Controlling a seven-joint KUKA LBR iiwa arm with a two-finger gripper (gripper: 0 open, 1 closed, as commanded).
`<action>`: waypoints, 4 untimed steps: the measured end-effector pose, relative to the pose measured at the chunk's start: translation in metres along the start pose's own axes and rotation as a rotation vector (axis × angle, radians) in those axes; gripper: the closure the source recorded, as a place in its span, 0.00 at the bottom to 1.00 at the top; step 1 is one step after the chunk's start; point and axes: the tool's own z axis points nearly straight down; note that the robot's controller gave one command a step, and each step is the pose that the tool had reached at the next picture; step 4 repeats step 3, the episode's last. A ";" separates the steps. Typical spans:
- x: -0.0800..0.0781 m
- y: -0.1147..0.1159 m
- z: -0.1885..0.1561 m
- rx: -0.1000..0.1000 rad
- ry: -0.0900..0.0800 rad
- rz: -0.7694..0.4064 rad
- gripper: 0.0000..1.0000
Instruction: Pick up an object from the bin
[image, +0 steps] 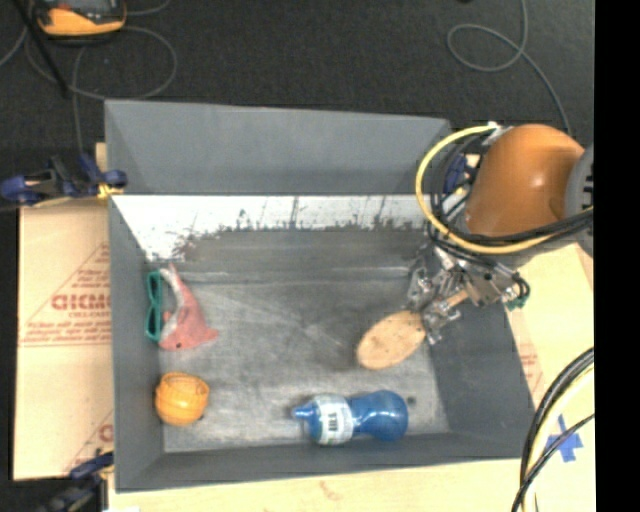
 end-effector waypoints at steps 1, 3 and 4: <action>0.000 0.000 0.000 0.000 0.000 0.000 1.00; -0.036 0.018 0.086 -0.001 -0.007 -0.173 1.00; -0.036 0.018 0.086 -0.001 -0.007 -0.173 1.00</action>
Offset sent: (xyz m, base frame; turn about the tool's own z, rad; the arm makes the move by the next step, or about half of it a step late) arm -0.0191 0.1097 -0.0935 -0.1893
